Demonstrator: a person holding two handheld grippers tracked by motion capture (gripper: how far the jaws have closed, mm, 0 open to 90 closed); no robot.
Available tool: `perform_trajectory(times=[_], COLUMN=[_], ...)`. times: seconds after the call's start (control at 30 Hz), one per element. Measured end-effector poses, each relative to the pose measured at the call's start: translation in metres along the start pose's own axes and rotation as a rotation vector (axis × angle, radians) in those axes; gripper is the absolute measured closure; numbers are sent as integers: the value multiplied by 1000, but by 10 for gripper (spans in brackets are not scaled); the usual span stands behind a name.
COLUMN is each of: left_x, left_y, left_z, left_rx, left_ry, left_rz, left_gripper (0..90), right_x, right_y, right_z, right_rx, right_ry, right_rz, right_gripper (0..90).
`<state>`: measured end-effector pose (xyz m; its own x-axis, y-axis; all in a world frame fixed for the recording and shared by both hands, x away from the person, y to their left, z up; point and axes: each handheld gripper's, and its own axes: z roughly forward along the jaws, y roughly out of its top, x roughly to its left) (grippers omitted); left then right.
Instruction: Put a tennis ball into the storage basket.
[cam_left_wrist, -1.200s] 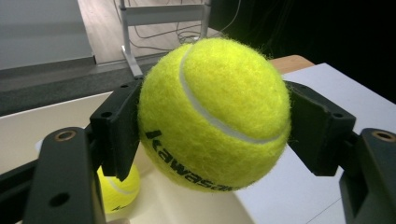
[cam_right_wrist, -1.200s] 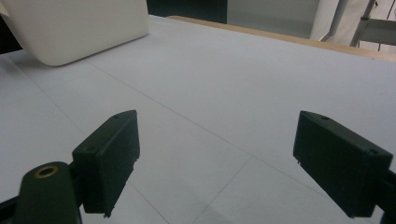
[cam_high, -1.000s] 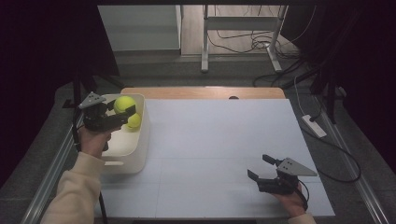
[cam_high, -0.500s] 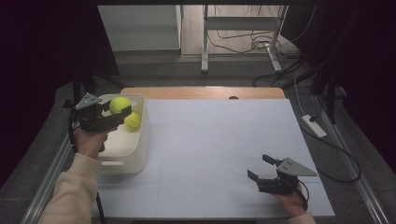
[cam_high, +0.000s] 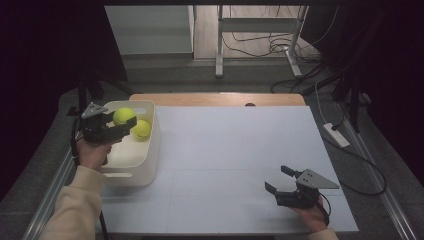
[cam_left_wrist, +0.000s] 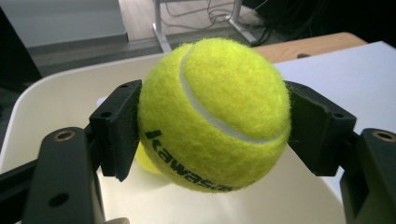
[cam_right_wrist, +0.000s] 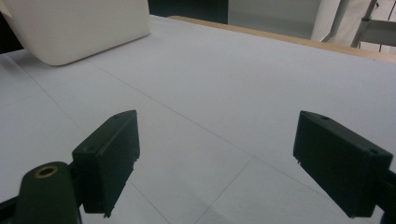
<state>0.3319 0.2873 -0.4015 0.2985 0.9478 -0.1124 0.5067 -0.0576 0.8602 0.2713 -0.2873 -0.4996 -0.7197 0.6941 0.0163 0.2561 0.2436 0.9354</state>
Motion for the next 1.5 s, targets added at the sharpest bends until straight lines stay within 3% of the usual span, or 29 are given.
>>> perform_trajectory(times=[0.27, 0.4, 0.57, 0.63, 0.7, 0.97, 1.33, 1.5], left_x=[8, 8, 9, 9, 7, -1, -12, -25], left_y=[-4, -6, -5, -4, -2, 3, -5, -9], left_z=[1, 0, 0, 1, -3, -15, -16, -18], left_rx=[40, 47, 55, 62, 40, -16, -39, -54], left_ry=[28, 57, 71, 66, 74, -36, -132, -172], left_rz=[-13, 9, 8, -6, -9, -22, -45, -18], left_gripper=[265, 264, 255, 201, 150, 100, 99, 96], right_x=[1, 1, 0, 0, 0, 0, -2, -2], right_y=[0, 0, 0, 0, 0, 0, -1, -2], right_z=[1, 1, 1, 1, 1, 0, 0, 0], right_rx=[2, 2, 0, 0, -2, -2, -7, -2], right_ry=[0, 2, 2, 0, 0, -1, -4, 0], right_rz=[0, -1, 0, 0, 0, 2, 11, 8], right_gripper=[146, 146, 146, 146, 146, 146, 146, 146])
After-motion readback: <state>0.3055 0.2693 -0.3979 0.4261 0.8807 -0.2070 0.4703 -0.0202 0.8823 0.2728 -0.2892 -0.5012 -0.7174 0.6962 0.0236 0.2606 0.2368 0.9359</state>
